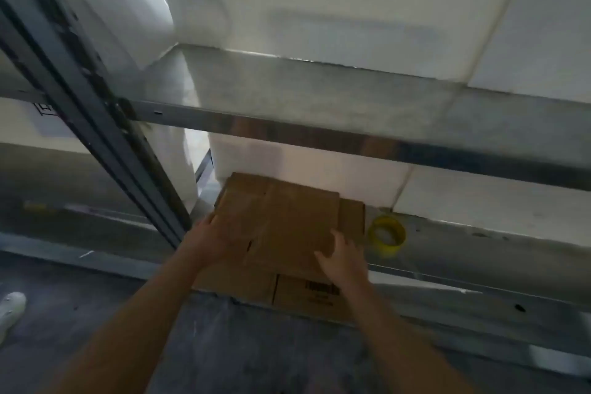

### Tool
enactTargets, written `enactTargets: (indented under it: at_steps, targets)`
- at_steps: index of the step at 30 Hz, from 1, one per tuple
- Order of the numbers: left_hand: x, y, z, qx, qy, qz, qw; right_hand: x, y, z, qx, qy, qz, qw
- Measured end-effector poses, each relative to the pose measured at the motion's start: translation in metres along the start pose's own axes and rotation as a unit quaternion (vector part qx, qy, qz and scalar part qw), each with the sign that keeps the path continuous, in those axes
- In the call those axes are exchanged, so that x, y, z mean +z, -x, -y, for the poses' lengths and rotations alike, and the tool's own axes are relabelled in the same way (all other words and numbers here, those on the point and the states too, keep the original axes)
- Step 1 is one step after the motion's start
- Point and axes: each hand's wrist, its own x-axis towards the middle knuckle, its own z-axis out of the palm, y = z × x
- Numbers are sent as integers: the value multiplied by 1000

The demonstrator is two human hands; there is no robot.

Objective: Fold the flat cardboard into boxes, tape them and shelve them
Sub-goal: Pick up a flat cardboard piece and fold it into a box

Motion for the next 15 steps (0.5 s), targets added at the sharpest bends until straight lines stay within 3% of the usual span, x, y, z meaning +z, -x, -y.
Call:
enactTargets:
  at_steps: [8,12,15]
  targets:
    - [23,-36,44,-48,57,29,997,19,-24,1,59,-98,-25,993]
    - [29,-44,48,-48,30,-11,998,22,-32,-3,76,-155,-20,985]
    - [31,-48,48,-47,78,-13,996,19,-35,-6,73,-170,-8,983]
